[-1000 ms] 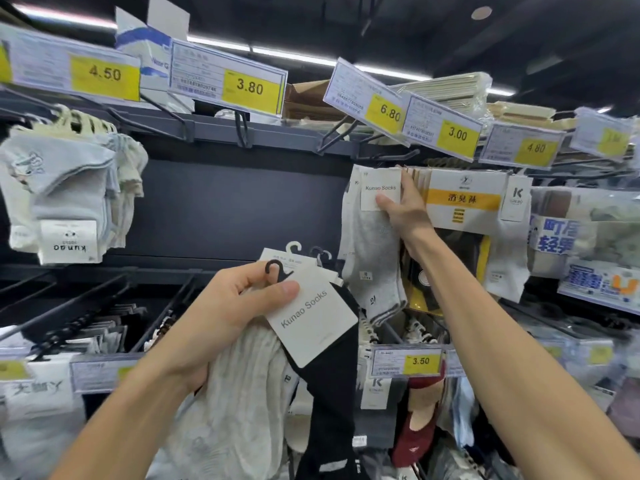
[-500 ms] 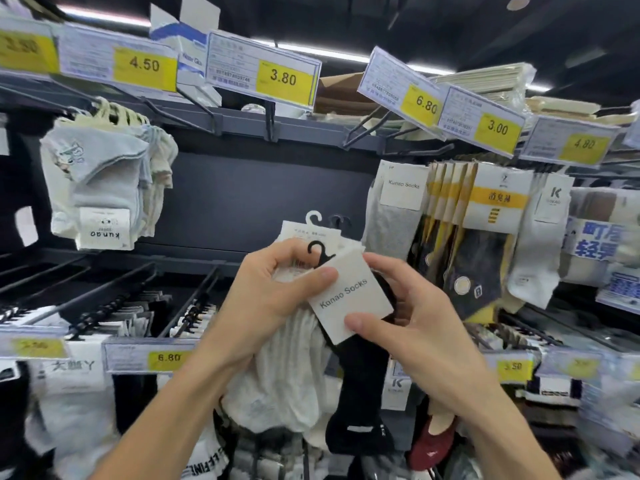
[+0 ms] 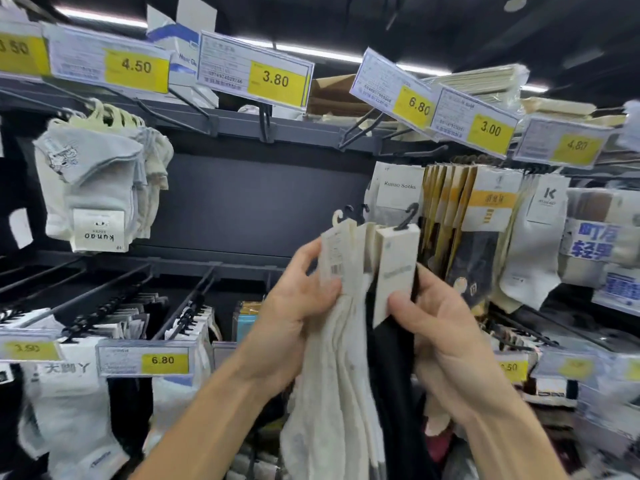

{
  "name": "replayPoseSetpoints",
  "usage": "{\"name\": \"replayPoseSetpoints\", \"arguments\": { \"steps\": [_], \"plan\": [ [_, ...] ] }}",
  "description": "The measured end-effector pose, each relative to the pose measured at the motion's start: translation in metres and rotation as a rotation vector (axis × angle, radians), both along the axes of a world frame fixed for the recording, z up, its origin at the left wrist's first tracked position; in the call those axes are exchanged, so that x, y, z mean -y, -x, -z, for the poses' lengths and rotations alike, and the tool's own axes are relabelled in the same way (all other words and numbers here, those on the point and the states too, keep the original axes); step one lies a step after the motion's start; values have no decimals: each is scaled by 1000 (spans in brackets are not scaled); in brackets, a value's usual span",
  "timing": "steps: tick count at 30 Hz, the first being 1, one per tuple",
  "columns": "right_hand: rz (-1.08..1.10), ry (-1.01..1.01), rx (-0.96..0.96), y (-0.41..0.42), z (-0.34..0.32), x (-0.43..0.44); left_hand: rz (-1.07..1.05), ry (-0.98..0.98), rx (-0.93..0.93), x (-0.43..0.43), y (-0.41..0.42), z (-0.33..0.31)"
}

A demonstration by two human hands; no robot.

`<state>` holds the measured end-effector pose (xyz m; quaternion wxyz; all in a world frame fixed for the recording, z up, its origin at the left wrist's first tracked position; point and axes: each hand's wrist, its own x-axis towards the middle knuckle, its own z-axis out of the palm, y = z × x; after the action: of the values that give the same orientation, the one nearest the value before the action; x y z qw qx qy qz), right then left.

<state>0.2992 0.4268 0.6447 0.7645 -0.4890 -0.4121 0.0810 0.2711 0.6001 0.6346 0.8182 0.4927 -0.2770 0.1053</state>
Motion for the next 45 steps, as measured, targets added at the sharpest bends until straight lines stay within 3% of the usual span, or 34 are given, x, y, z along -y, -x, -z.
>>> {"name": "replayPoseSetpoints", "arguments": {
  "steps": [4,8,14,29,31,35,39,45],
  "plan": [
    [155,25,75,7,-2,-12,-42,-28,-115,15,1,-1],
    [290,15,56,2,-1,-11,249,12,-152,4,13,-9],
    [339,-114,-19,-1,-4,-7,18,87,-197,0,8,-2],
    [412,66,96,-2,3,-11,-237,150,-12,12,2,-5],
    [421,0,61,-6,2,-10,-279,154,-6,13,0,-2],
    [652,-219,-112,-47,-14,5,-395,126,-50,4,1,1],
    [927,-125,-7,-105,-47,7,-388,91,-88,0,3,6],
    [891,-75,114,-154,-71,-3,-366,59,-108,5,2,10]
  ]
}}
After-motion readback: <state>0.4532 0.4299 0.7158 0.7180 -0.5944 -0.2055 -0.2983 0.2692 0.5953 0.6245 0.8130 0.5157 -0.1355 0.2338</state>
